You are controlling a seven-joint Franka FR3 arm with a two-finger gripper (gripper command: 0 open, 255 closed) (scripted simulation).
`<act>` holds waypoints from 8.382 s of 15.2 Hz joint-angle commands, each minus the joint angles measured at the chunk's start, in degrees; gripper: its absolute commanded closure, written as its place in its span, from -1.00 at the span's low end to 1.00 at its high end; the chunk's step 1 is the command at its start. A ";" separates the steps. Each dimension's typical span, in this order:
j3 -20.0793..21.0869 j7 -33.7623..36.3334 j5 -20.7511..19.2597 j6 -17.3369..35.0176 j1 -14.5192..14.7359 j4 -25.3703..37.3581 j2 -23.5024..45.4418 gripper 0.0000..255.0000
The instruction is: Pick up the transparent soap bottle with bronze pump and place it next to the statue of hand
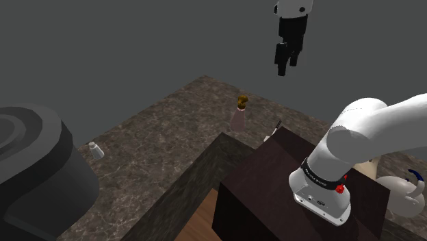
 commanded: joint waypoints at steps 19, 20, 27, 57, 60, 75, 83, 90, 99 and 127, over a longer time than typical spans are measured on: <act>-11.23 -2.93 4.35 32.81 -3.95 3.87 33.42 -1.00; -11.73 -3.45 5.20 34.17 -4.08 4.81 35.63 -1.00; -13.82 -8.12 13.17 41.34 -5.86 13.43 51.47 -1.00; -11.91 -13.46 23.45 49.07 -10.14 23.58 70.15 1.00; -12.06 -13.26 23.20 48.52 -10.04 23.57 69.57 1.00; -13.75 -10.24 19.58 39.67 -8.94 24.94 61.62 1.00; -14.28 -8.81 17.97 34.57 -8.62 26.85 58.16 1.00; -14.58 -7.71 16.82 29.92 -8.44 29.19 55.65 1.00; -14.81 -6.50 15.72 23.71 -8.34 33.14 53.20 1.00; -15.24 -4.19 14.92 2.58 -8.85 53.22 51.97 1.00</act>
